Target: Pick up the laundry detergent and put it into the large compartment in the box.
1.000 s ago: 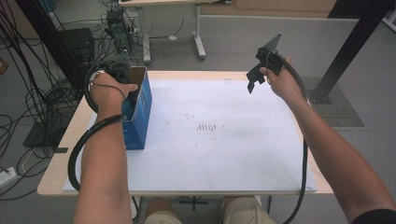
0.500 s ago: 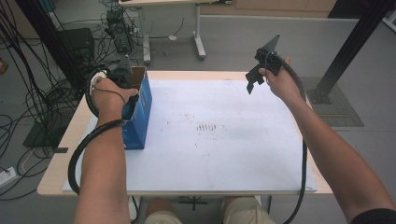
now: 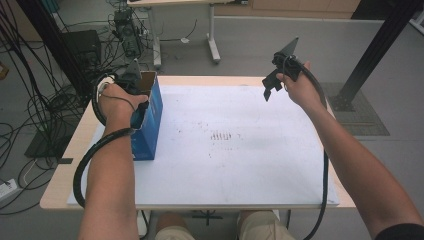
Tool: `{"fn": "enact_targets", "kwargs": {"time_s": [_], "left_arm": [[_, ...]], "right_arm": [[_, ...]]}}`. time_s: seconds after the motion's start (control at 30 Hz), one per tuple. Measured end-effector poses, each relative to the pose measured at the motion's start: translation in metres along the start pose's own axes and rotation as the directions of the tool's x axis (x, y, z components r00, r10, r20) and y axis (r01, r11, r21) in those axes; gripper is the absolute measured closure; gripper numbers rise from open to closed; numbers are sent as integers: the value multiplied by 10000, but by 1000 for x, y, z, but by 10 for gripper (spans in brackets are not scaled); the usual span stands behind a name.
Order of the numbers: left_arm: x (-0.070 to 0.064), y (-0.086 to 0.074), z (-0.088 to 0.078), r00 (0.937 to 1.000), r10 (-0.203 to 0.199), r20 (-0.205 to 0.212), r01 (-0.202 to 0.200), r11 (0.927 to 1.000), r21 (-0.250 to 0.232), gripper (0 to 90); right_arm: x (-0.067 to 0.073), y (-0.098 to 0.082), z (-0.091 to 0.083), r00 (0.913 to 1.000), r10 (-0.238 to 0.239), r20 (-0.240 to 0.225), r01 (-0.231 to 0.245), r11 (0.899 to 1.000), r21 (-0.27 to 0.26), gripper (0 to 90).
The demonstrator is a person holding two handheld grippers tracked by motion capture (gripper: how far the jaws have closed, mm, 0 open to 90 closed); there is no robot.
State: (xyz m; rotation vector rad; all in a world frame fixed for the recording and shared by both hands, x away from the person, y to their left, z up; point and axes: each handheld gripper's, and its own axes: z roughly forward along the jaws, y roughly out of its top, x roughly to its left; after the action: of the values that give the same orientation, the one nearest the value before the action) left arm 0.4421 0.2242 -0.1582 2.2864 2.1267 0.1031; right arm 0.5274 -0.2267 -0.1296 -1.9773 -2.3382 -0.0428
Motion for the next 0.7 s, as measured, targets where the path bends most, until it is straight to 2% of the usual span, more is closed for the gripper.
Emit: {"fn": "enact_targets", "kwargs": {"time_s": [0.7], "left_arm": [[-2,0,0,10000,-1,-38,1,10000,-16,373]], "right_arm": [[-2,-2,-2,10000,49,-16,-49,10000,-60,76]]}}
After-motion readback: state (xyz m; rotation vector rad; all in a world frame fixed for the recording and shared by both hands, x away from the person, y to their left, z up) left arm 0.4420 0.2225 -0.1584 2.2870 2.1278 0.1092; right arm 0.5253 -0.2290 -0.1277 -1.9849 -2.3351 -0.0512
